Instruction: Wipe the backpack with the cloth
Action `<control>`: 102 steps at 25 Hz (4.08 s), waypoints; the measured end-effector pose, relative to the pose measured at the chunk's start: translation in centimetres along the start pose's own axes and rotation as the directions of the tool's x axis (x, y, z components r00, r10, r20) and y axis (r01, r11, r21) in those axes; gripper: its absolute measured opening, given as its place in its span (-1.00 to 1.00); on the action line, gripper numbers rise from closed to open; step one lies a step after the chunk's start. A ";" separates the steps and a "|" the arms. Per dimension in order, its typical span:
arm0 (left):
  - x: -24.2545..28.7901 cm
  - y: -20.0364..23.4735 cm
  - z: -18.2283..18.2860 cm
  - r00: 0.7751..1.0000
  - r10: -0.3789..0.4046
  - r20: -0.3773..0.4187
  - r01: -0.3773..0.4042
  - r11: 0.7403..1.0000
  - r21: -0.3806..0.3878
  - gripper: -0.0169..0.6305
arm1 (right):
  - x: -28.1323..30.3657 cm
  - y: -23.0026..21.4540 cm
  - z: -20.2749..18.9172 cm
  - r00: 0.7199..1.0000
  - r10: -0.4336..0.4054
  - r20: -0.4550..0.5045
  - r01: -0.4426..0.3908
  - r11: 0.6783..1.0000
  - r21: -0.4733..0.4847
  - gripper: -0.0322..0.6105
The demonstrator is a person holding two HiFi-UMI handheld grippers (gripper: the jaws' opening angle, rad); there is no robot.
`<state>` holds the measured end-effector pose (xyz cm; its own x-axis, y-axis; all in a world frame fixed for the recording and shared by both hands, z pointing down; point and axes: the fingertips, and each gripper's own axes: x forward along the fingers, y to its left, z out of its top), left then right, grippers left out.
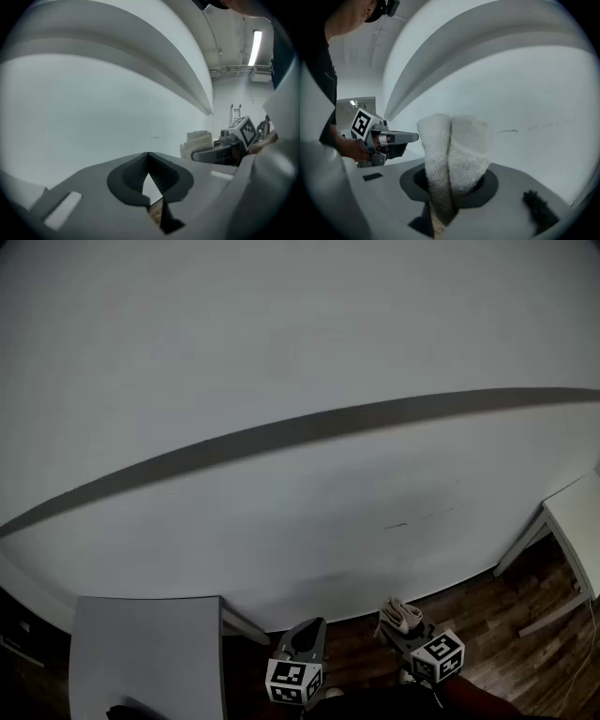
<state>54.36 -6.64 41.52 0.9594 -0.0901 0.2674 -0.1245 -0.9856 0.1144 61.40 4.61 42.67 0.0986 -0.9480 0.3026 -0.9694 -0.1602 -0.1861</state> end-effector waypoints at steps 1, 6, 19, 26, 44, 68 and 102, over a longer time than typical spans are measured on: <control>-0.3 0.2 0.0 1.000 0.001 0.001 -0.001 1.000 0.001 -0.93 | 0.1 0.2 0.0 1.000 -0.005 0.002 0.005 1.000 -0.008 -0.60; -1.3 1.2 -0.3 1.000 0.015 0.004 -0.015 1.000 -0.003 -0.93 | 0.8 1.2 0.0 1.000 -0.006 0.005 0.006 0.999 -0.036 -0.60; -4.5 4.4 -2.9 0.996 0.083 -0.024 -0.084 0.996 -0.021 -0.93 | 4.1 4.0 -1.7 0.999 0.053 -0.007 -0.053 0.998 -0.012 -0.59; -7.9 7.8 -3.0 0.969 0.248 0.006 -0.247 0.967 -0.066 -0.93 | 8.3 6.7 -0.9 0.977 0.212 -0.040 -0.214 0.975 -0.058 -0.59; -19.1 6.2 -6.2 0.721 0.693 0.003 -0.668 0.696 -0.262 -0.93 | 9.4 15.1 -2.1 0.738 0.627 -0.248 -0.671 0.719 -0.180 -0.59; -22.2 -4.7 -10.3 0.515 0.853 -0.082 -0.827 0.470 -0.307 -0.93 | 2.8 17.0 -5.2 0.502 0.801 -0.328 -0.865 0.470 -0.177 -0.59; -37.8 -12.6 -19.7 0.161 0.959 -0.234 -0.909 0.052 -0.413 -0.93 | -2.0 31.8 -15.1 0.150 0.856 -0.494 -0.989 0.134 -0.069 -0.59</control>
<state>14.71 12.04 48.80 -0.0243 -0.9261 0.3765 -0.9833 0.0901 0.1583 27.01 5.54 50.31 -0.9265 -0.1437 0.3477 -0.2425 0.9347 -0.2599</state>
